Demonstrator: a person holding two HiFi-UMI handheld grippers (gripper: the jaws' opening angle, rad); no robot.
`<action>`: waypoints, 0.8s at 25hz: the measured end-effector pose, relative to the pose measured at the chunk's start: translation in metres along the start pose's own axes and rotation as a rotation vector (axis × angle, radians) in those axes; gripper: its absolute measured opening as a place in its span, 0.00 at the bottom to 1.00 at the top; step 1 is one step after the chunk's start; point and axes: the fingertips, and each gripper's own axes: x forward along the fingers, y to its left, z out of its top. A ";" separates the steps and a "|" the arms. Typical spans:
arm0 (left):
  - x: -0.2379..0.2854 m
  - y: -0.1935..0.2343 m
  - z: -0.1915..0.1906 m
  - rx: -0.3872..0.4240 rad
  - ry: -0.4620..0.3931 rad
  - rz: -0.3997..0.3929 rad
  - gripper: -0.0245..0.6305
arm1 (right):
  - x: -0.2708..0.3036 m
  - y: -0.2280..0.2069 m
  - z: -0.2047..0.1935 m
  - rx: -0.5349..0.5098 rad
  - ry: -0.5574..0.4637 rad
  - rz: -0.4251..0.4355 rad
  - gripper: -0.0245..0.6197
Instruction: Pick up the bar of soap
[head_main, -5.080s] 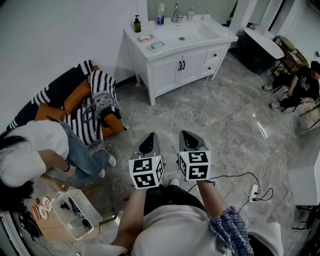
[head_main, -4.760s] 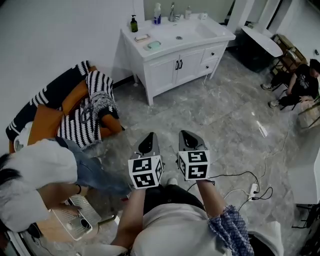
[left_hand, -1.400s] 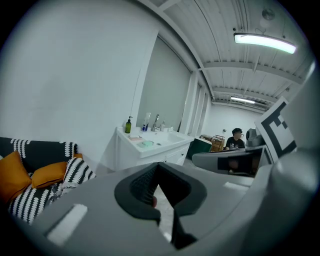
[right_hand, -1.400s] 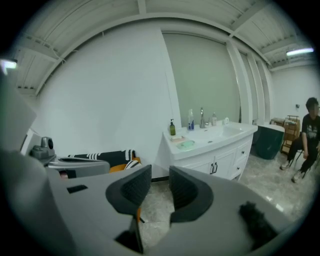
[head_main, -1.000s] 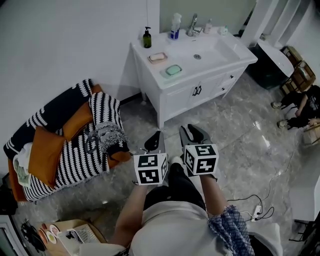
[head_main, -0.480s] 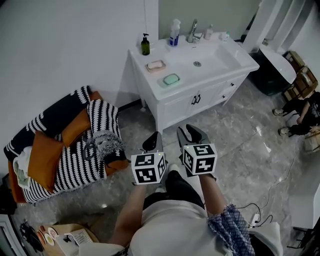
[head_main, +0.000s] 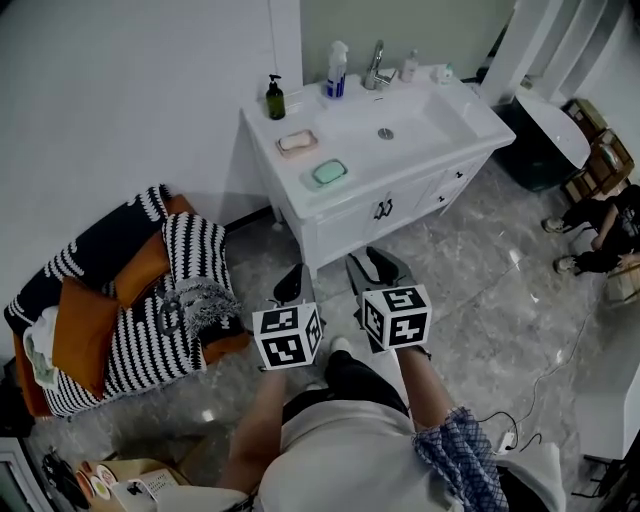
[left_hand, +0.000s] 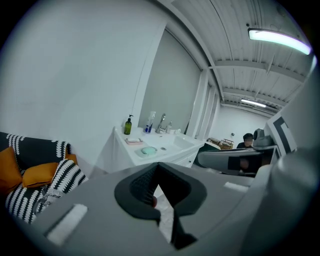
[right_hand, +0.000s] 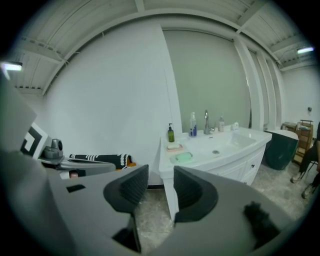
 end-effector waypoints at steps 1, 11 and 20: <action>0.004 0.000 0.002 0.000 0.003 0.002 0.05 | 0.003 -0.002 0.002 -0.003 0.000 0.003 0.27; 0.042 -0.004 0.013 -0.006 0.017 0.036 0.05 | 0.033 -0.029 0.008 -0.027 0.033 0.041 0.27; 0.071 -0.014 0.021 -0.023 0.012 0.068 0.05 | 0.052 -0.065 0.013 -0.049 0.056 0.053 0.27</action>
